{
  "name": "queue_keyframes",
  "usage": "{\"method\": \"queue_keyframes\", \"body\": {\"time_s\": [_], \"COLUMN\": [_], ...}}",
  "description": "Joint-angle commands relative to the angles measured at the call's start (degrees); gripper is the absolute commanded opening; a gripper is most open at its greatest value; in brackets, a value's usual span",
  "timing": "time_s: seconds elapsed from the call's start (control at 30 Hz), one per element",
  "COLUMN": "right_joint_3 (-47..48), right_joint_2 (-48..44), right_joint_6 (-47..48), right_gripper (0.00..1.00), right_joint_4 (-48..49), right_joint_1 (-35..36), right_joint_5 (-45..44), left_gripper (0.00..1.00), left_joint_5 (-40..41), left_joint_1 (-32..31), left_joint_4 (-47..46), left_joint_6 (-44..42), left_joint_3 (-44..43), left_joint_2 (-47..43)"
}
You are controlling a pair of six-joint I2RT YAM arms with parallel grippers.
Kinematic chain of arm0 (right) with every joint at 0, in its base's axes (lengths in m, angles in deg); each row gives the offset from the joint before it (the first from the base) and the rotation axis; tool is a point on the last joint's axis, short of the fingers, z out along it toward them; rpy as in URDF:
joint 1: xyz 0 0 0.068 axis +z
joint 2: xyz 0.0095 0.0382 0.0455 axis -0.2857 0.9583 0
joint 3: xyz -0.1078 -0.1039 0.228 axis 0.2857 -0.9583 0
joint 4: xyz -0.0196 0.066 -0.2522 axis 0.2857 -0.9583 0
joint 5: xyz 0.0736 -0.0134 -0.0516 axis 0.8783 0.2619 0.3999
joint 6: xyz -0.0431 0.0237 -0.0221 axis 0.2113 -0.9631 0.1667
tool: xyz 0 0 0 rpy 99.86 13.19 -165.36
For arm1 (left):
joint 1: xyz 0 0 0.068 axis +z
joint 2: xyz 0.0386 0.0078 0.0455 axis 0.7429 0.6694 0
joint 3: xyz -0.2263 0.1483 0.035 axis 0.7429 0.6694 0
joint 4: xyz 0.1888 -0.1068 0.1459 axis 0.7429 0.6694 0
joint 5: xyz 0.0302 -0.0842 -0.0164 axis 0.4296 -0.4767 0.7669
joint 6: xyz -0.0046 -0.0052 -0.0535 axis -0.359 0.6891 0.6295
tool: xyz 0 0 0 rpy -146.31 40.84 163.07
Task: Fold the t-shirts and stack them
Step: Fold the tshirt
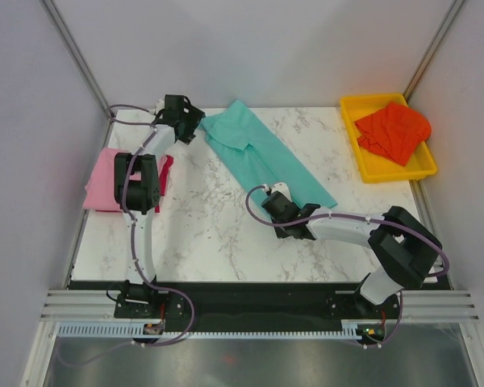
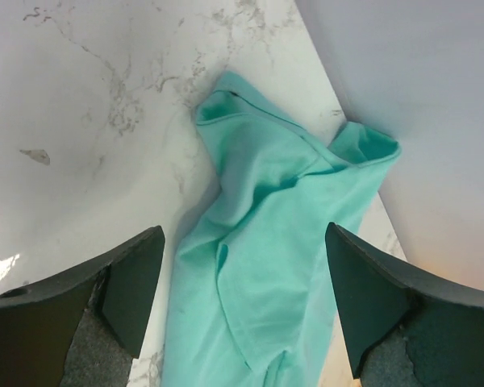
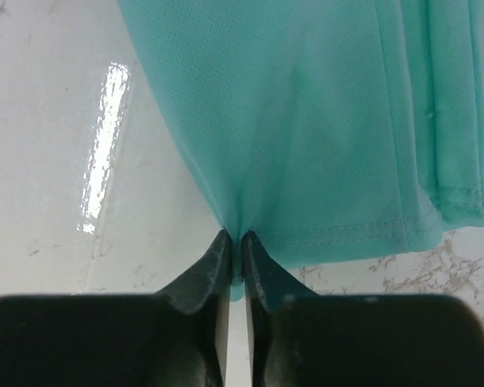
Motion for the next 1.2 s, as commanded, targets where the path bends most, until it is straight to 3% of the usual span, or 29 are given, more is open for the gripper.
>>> {"method": "queue_keyframes", "body": {"time_s": [0.0, 0.07, 0.23, 0.37, 0.43, 0.53, 0.6, 0.7, 0.83, 1.0, 1.17], "right_joint_3": [1.64, 1.47, 1.38, 3.39, 5.32, 10.77, 12.98, 12.89, 13.07, 13.51, 12.37], "right_joint_2": [0.73, 0.82, -1.28, -1.64, -0.07, 2.83, 2.23, -1.10, -4.71, -7.52, -8.58], "right_joint_6": [-0.25, -0.25, -3.49, -8.93, -11.32, -14.40, -16.33, -17.13, -15.82, -12.57, -9.14], "right_gripper": [0.11, 0.01, 0.00, 0.00, 0.07, 0.43, 0.51, 0.61, 0.62, 0.58, 0.57], "right_joint_4": [-0.87, -1.05, -1.84, -1.84, -1.92, -3.06, -3.59, -4.12, -4.30, -4.74, -4.91], "right_joint_1": [0.23, 0.40, 5.31, 16.35, 21.03, 28.51, 30.28, 29.06, 25.37, 13.52, 0.61], "right_joint_5": [0.60, 1.75, 4.03, 5.09, 5.09, 5.18, 5.10, 2.12, 2.55, 3.42, 5.78], "left_gripper": [0.88, 0.88, 0.87, 0.86, 0.85, 0.84, 0.84, 0.84, 0.82, 0.78, 0.74], "left_joint_5": [2.22, 2.48, 0.82, -2.87, -4.28, -5.25, -5.95, -10.15, -14.11, -14.66, -14.39], "left_joint_1": [0.00, 0.00, -0.09, -0.09, -0.09, -0.27, -0.44, -0.79, -1.32, -2.02, -2.11], "left_joint_4": [1.75, 2.11, 2.81, 2.90, 2.90, 2.82, 2.82, 2.73, 1.51, -1.13, -1.40], "left_joint_6": [-3.61, -4.22, -6.50, -9.40, -10.72, -12.30, -14.23, -18.70, -22.58, -22.77, -23.03], "left_joint_3": [0.32, 1.55, 4.18, 6.82, 9.27, 13.66, 16.30, 19.03, 23.33, 27.91, 26.43], "left_joint_2": [-7.94, -10.66, -15.32, -17.88, -19.28, -21.74, -23.23, -24.73, -26.14, -26.67, -23.17]}}
